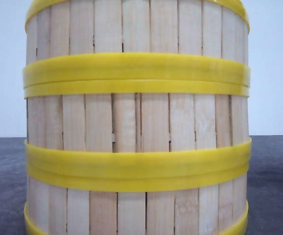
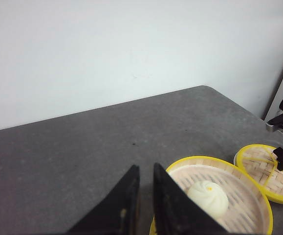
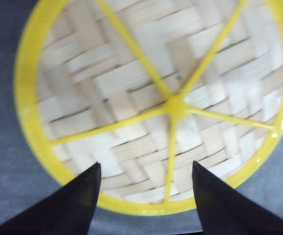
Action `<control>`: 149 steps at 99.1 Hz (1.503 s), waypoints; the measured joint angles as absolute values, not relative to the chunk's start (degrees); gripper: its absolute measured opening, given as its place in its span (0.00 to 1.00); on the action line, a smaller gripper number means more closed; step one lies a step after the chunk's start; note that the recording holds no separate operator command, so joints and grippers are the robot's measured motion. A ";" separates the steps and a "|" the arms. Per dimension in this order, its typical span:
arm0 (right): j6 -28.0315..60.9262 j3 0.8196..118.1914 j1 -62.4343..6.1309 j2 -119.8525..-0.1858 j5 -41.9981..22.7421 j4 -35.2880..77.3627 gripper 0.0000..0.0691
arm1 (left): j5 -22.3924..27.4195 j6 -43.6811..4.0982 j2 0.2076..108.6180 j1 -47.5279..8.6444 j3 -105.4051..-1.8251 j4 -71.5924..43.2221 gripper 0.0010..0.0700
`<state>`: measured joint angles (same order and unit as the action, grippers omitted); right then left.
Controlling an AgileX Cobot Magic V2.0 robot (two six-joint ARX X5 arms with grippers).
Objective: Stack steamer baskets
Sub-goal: 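Move right gripper over the woven lid and grasp its yellow hub, then lift the lid with right gripper and lower it onto the top basket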
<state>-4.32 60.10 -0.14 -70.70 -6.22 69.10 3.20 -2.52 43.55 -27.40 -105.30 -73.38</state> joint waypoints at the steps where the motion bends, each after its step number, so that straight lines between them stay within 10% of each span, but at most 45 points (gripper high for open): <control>1: -4.34 60.10 -0.03 -70.83 -6.22 69.08 0.52 | 3.25 -2.52 43.55 -27.40 -105.30 -73.41 0.02; 101: -4.32 60.12 3.97 -80.31 -6.00 63.75 0.48 | 3.38 -2.52 43.55 -27.40 -105.30 -74.13 0.02; 149: -4.27 60.49 4.03 -80.60 -6.20 61.58 0.08 | 3.36 -2.52 43.55 -27.40 -105.30 -74.13 0.02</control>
<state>-4.27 60.49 4.03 -80.60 -6.20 61.58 3.36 -2.52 43.55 -27.40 -105.30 -74.13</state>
